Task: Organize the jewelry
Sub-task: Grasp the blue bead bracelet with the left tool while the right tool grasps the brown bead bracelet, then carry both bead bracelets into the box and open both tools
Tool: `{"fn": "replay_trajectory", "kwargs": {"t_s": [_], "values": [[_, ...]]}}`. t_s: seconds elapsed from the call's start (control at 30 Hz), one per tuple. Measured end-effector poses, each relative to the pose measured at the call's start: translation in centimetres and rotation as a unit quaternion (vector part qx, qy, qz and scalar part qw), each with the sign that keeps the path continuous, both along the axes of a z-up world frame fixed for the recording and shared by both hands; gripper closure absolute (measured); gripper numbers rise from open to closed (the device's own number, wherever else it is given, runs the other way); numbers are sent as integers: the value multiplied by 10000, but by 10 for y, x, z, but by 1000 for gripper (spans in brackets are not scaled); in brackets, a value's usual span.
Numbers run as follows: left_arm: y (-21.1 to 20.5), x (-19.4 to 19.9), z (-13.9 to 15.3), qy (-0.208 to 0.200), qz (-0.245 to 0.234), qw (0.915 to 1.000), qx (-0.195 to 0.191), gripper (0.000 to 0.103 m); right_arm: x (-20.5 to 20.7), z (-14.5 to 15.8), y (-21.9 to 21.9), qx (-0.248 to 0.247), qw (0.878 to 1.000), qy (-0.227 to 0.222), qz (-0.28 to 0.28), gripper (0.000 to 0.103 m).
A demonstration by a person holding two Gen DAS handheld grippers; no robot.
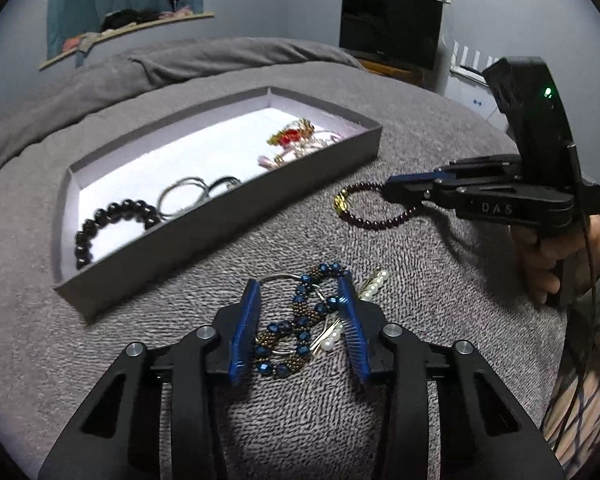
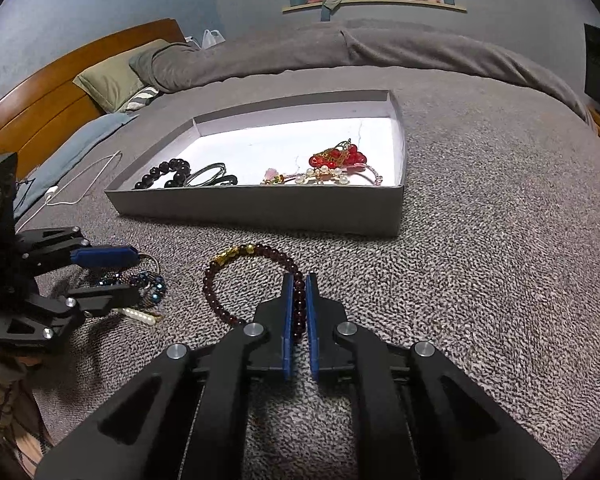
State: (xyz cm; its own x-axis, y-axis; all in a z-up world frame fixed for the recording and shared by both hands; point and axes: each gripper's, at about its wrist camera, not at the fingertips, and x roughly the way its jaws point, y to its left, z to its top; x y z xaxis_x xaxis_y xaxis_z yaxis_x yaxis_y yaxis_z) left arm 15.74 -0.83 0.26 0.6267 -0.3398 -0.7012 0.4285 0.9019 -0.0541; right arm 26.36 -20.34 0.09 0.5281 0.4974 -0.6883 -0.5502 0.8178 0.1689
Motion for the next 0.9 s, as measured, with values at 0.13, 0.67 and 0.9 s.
{"fn": "replay_trajectory", "kwargs": {"t_s": [0.13, 0.67, 0.9], "values": [[-7, -3, 0, 52, -178, 9998, 53, 95, -1, 1, -1, 46, 10000, -17, 18, 97], [32, -15, 51, -627, 208, 9968, -440, 95, -14, 39, -12, 750, 9959, -490, 107, 97], [43, -8, 67, -786, 382, 9942, -634, 95, -17, 54, -13, 902, 9936, -675, 105, 97]]}}
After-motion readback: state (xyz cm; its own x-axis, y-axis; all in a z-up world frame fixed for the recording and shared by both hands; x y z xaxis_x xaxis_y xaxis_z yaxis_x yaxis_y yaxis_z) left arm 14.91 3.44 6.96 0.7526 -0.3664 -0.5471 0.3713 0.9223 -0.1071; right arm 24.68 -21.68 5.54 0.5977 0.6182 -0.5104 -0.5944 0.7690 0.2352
